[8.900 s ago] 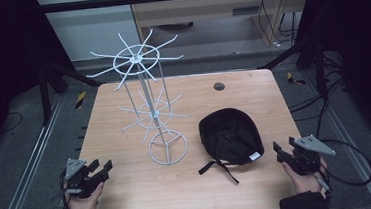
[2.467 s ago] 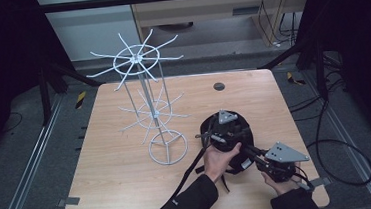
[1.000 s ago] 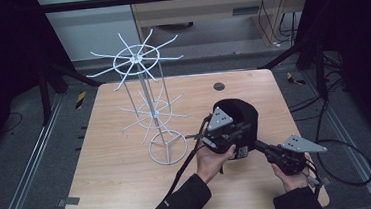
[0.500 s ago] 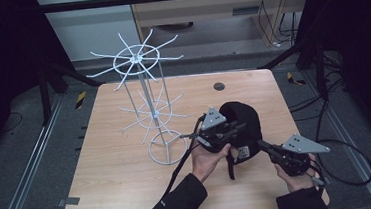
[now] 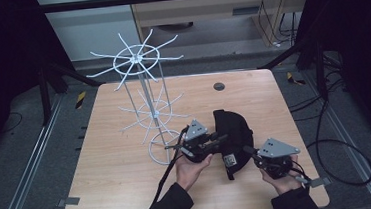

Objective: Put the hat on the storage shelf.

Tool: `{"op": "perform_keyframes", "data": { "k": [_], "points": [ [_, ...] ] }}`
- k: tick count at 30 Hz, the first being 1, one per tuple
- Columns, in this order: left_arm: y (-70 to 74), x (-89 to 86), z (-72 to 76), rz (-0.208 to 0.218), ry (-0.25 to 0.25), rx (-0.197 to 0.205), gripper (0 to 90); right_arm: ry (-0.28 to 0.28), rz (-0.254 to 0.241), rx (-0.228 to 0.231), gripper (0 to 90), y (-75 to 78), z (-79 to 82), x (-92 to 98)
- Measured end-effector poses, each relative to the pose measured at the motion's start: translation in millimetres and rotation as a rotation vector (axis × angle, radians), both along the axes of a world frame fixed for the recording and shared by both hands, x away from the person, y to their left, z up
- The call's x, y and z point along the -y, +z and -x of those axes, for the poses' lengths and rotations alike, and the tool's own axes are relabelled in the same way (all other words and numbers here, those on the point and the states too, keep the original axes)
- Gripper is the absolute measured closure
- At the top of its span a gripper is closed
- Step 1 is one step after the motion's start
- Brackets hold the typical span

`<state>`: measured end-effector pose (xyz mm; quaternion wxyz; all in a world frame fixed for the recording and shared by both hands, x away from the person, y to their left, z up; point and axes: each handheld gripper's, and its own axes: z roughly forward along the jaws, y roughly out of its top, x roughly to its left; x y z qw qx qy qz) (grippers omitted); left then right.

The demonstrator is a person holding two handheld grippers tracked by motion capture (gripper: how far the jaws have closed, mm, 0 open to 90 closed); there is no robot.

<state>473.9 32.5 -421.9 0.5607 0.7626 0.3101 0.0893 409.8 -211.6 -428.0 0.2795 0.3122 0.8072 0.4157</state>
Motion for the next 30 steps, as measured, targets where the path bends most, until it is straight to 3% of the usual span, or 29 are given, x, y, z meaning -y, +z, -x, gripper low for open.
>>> {"op": "perform_keyframes", "data": {
  "k": [5, 9, 16, 23, 30],
  "points": [
    [-5.0, -10.0, 0.7, -0.026, 0.03, -0.029, 66.5, 0.022, 0.037, 0.007, 90.0, -0.8, -0.3, -12.3],
    [-2.1, -12.1, 1.3, -0.057, 0.071, -0.021, 52.7, 0.022, 0.062, 0.021, 90.0, -1.1, 0.7, -17.3],
    [5.2, -7.8, -7.4, -0.045, 0.117, -0.034, 35.5, 0.04, 0.065, 0.032, 90.0, -3.2, 1.5, -22.2],
    [-0.4, 4.2, -4.0, -0.117, 0.144, 0.004, 33.0, 0.048, 0.02, 0.02, 89.9, -7.0, -0.9, -20.8],
    [-4.5, 7.4, 0.4, -0.162, 0.167, 0.019, 49.3, 0.059, -0.016, 0.013, 90.0, -9.5, -2.5, -22.3]
  ]
}}
